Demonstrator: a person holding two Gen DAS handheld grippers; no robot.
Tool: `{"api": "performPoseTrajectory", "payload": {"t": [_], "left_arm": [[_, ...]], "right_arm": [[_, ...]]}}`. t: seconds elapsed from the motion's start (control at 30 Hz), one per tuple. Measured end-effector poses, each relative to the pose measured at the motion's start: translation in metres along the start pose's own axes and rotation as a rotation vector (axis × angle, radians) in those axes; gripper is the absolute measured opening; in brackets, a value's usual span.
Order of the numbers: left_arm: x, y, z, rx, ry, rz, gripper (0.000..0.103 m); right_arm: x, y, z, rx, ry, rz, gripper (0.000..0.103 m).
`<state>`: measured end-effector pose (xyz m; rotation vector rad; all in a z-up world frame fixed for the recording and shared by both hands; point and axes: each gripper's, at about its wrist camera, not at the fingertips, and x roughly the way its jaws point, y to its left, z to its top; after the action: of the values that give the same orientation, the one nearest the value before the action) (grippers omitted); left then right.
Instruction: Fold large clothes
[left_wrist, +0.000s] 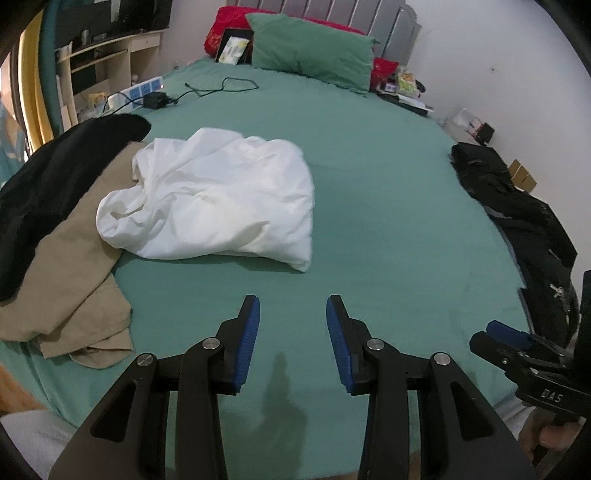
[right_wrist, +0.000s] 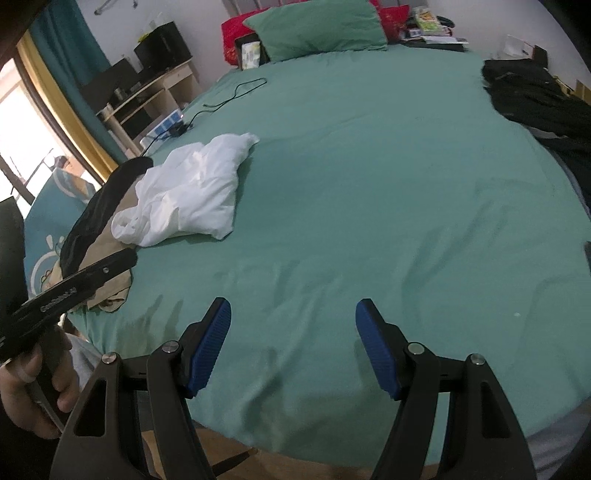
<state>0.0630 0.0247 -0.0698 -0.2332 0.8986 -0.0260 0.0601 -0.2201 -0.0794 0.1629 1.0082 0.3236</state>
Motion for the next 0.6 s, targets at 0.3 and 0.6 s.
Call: {"api": "performPoseTrajectory", "payload": {"t": [0.3, 0.6], "left_arm": [[-0.030, -0.032, 0.005, 0.056, -0.049, -0.032, 0.040], [-0.077, -0.061, 0.019, 0.116, -0.174, -0.035, 0.040]], "right_arm": [[-0.043, -0.032, -0.004, 0.020, -0.061, -0.039, 0.070], [-0.093, -0.057, -0.003, 0.008, -0.138, -0.104, 0.070]]}}
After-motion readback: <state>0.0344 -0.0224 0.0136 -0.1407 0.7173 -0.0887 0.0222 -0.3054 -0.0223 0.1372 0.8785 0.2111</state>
